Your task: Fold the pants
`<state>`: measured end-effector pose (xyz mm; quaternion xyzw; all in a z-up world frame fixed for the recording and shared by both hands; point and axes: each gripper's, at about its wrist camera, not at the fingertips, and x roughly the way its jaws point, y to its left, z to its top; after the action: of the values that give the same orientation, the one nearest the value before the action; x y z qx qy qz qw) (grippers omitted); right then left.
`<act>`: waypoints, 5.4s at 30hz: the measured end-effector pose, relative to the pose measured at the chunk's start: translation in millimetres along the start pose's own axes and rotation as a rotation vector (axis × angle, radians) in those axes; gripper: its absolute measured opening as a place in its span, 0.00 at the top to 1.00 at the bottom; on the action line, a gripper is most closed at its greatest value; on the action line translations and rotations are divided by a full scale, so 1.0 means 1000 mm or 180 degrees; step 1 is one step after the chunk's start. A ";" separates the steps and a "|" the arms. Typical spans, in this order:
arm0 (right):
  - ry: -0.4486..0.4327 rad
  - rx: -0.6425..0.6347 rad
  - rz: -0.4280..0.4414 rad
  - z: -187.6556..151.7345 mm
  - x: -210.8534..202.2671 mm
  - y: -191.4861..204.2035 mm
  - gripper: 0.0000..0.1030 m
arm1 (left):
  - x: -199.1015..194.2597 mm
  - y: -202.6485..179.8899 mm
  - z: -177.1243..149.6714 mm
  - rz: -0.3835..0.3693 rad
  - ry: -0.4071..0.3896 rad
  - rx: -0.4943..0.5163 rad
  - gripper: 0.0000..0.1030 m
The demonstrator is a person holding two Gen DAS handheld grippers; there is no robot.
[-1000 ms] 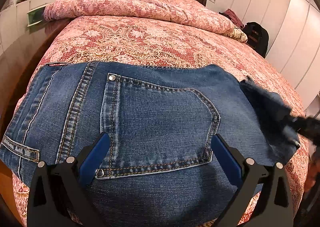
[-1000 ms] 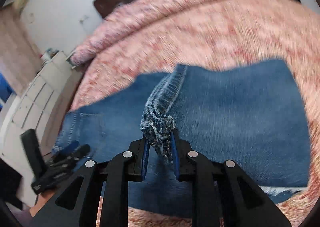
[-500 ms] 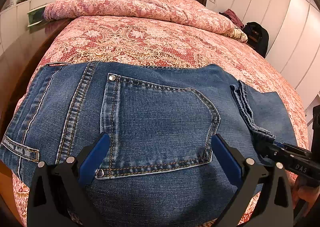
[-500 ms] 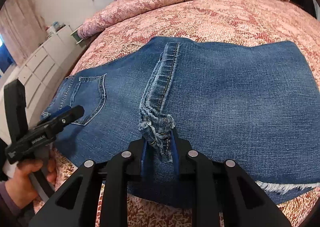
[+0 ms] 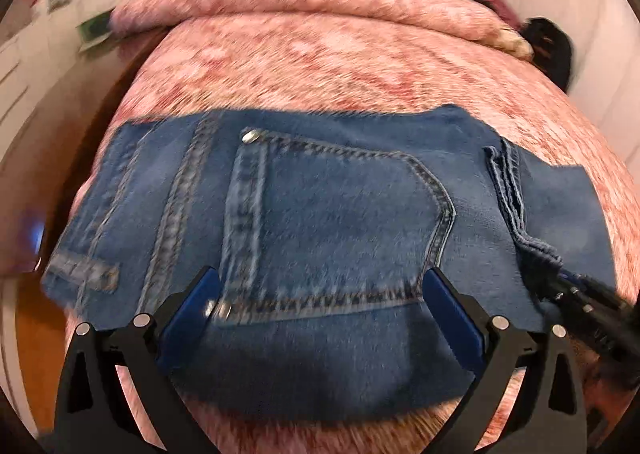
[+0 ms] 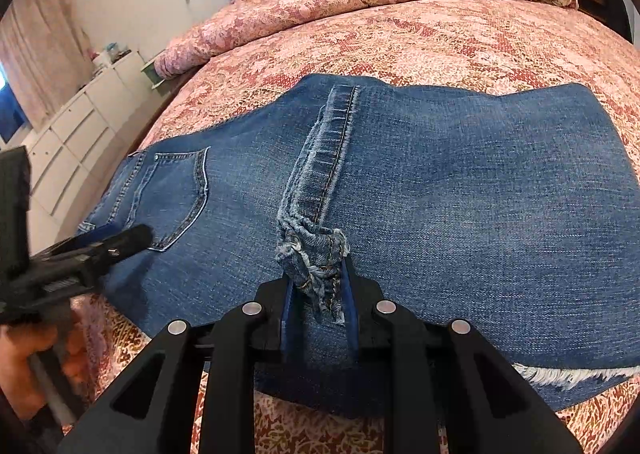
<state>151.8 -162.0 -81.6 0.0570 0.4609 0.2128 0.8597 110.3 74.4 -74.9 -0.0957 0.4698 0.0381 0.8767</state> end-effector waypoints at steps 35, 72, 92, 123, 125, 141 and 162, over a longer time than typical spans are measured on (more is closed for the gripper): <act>-0.0005 0.0031 0.0030 0.000 0.000 0.000 0.81 | -0.019 0.178 -0.061 -0.1720 -0.1002 -0.3096 0.03; -0.0015 0.0042 0.0009 0.000 0.000 0.003 0.81 | -0.049 0.123 0.010 -0.0626 -0.0849 -0.2008 0.85; 0.0273 0.0782 0.0839 0.005 -0.049 -0.020 0.37 | -0.114 -0.092 0.037 -0.0808 -0.1119 0.0266 0.86; -0.0758 0.1644 0.0954 -0.040 -0.132 -0.140 0.37 | -0.097 -0.153 -0.037 -0.1146 -0.0463 0.1132 0.07; -0.0681 0.1546 0.0855 -0.027 -0.125 -0.133 0.37 | -0.087 -0.102 -0.028 -0.1254 -0.0311 0.0532 0.07; -0.0053 0.1064 -0.0258 -0.008 -0.065 -0.096 0.50 | -0.024 0.007 -0.050 -0.1316 -0.0163 -0.0679 0.07; -0.0336 0.1239 0.0572 0.088 -0.117 -0.078 0.87 | -0.048 0.026 -0.042 -0.1640 -0.0394 -0.0929 0.04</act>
<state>191.4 -272.9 35.5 0.2739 0.4406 0.1923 0.8330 45.4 92.0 -60.6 -0.3343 0.3652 -0.1126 0.8615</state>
